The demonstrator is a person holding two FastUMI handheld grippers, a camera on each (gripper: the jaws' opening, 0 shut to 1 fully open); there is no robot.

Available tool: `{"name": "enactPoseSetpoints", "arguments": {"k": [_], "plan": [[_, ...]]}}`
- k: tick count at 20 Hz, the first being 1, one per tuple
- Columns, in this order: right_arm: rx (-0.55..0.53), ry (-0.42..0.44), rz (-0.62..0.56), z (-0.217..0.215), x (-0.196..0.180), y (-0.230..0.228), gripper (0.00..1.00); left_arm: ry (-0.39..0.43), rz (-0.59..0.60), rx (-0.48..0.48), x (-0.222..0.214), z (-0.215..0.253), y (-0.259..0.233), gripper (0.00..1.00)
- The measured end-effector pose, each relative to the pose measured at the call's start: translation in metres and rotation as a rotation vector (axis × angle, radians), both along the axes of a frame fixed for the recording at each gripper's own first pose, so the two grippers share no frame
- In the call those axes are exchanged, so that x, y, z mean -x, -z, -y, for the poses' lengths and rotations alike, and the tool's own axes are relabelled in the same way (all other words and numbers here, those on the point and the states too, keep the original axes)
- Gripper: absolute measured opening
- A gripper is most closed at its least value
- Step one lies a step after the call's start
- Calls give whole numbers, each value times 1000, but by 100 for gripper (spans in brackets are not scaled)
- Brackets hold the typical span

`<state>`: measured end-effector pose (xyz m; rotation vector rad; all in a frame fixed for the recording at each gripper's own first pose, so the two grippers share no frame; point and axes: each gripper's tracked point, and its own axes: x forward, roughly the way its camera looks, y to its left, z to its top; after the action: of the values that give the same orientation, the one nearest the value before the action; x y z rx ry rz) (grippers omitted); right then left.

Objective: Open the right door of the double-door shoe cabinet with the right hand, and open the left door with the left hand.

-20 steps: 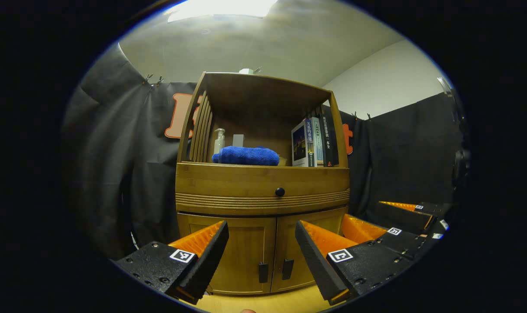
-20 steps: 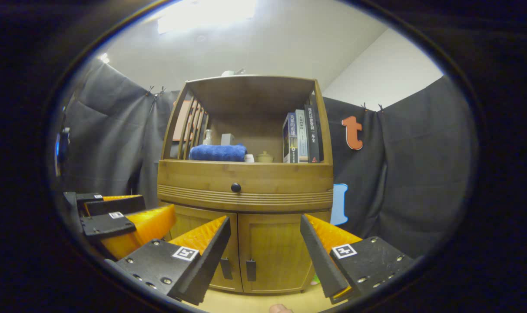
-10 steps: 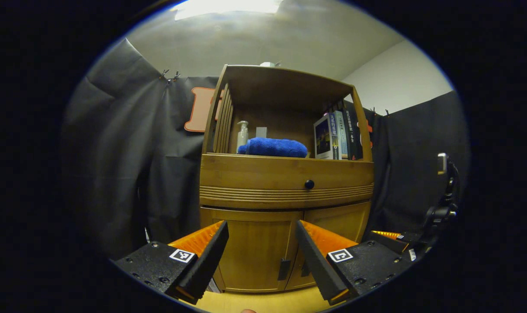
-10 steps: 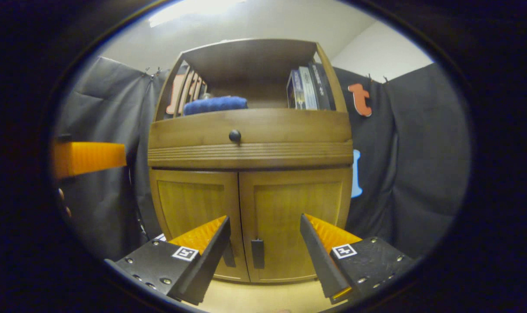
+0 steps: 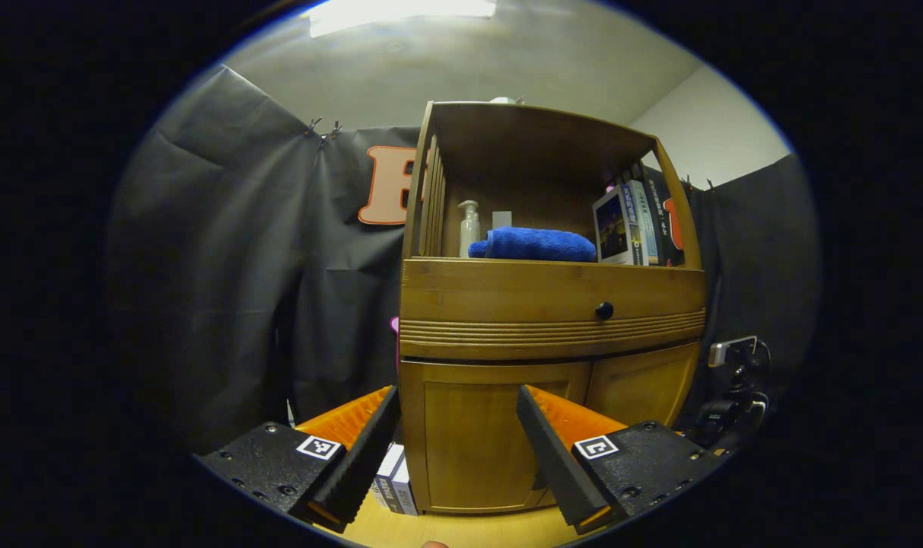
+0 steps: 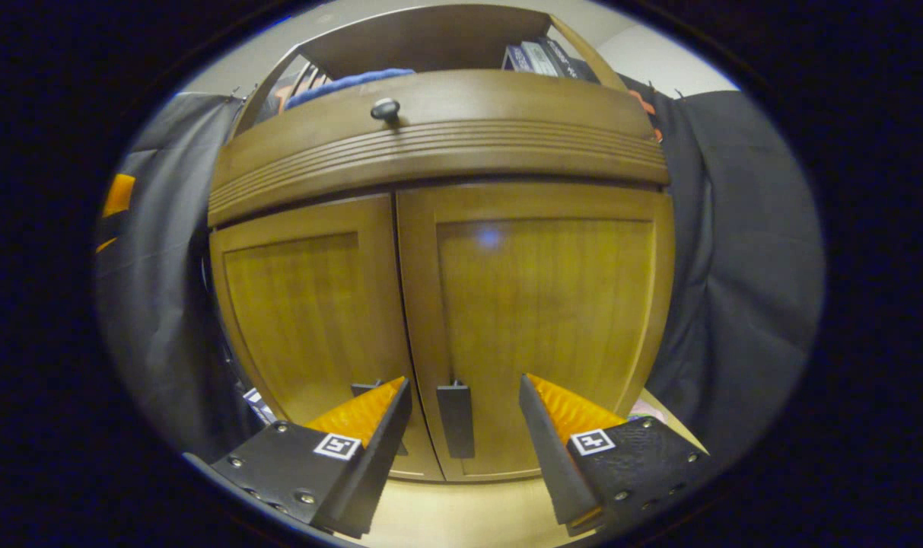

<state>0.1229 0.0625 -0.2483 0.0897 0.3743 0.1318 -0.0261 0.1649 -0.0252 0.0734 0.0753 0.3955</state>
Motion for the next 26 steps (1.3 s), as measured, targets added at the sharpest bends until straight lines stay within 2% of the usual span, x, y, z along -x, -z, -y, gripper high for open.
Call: {"name": "enactPoseSetpoints", "arguments": {"k": [2,5,6,7,8,10,11,12,13,14,16,17,18,19,26], "plan": [[2,-2,-32,-4,-12,17,85,-22,-9,0,0,-11,4,96],[-3,-5,-73,-10,-26,38,84,-55,-13,-8,0,-26,5,96],[-8,-12,-89,-15,-30,46,71,-62,-13,-9,0,-29,5,96],[-9,-17,-108,-17,-34,55,69,-67,-11,-9,0,-32,6,96],[-8,-11,-123,-17,-37,60,63,-72,-10,-7,1,-34,6,96],[-20,-25,-151,-22,-38,71,41,-84,-7,-7,3,-38,6,96],[-23,-20,-147,-24,-41,70,47,-89,-7,-7,3,-39,6,96],[-16,-24,-143,-24,-44,72,36,-95,-5,-8,4,-40,5,96],[-3,-28,-139,-23,-42,69,35,-99,-4,-7,5,-41,5,96],[9,-28,-134,-22,-41,68,27,-99,-2,-4,6,-40,5,96],[16,-15,-139,-21,-39,68,30,-87,10,7,6,-34,3,96],[19,-9,-139,-20,-37,68,35,-82,12,10,7,-31,3,96],[27,-10,-137,-20,-36,69,35,-77,13,9,8,-29,2,96],[30,-13,-135,-19,-35,67,30,-75,13,7,9,-27,1,96],[-13,-11,-142,-19,-37,63,30,-42,18,28,16,-5,3,96]]}}
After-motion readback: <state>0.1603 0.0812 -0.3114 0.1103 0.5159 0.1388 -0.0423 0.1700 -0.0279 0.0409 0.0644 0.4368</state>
